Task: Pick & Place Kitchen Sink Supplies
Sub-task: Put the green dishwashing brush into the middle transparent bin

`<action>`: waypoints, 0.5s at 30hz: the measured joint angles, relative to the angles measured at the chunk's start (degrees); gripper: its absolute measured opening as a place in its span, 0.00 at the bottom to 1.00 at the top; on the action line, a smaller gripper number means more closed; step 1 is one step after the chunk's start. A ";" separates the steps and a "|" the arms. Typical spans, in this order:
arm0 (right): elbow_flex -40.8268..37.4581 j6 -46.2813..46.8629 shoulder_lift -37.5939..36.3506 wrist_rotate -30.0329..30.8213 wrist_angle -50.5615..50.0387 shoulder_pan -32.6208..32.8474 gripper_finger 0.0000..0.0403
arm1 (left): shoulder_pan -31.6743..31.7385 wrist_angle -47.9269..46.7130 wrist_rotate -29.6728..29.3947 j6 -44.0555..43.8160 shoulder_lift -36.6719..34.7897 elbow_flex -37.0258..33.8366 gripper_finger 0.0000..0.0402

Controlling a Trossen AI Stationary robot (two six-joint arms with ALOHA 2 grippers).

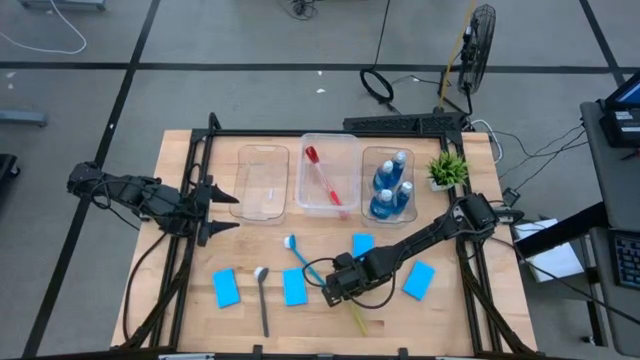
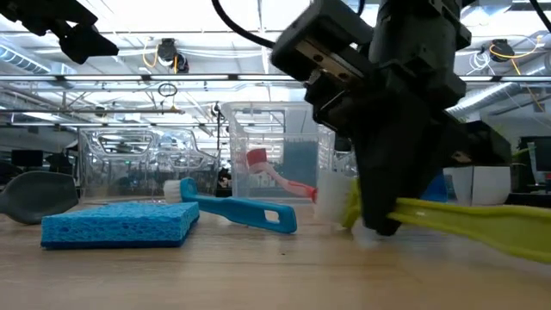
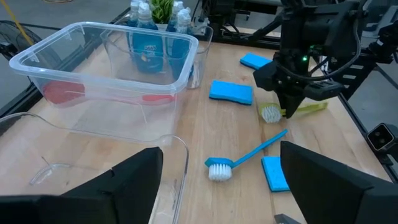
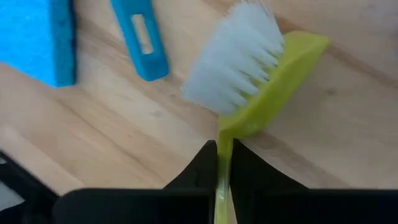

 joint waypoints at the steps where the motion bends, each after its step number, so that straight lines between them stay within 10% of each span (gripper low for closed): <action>1: -0.07 -0.31 -0.55 -0.50 -0.33 -0.10 0.04 | 0.00 0.01 0.00 0.00 0.00 0.00 0.81; 15: 0.01 -14.16 -15.64 -0.55 7.27 -3.73 0.02 | -0.01 0.11 0.02 1.29 -0.01 0.00 0.77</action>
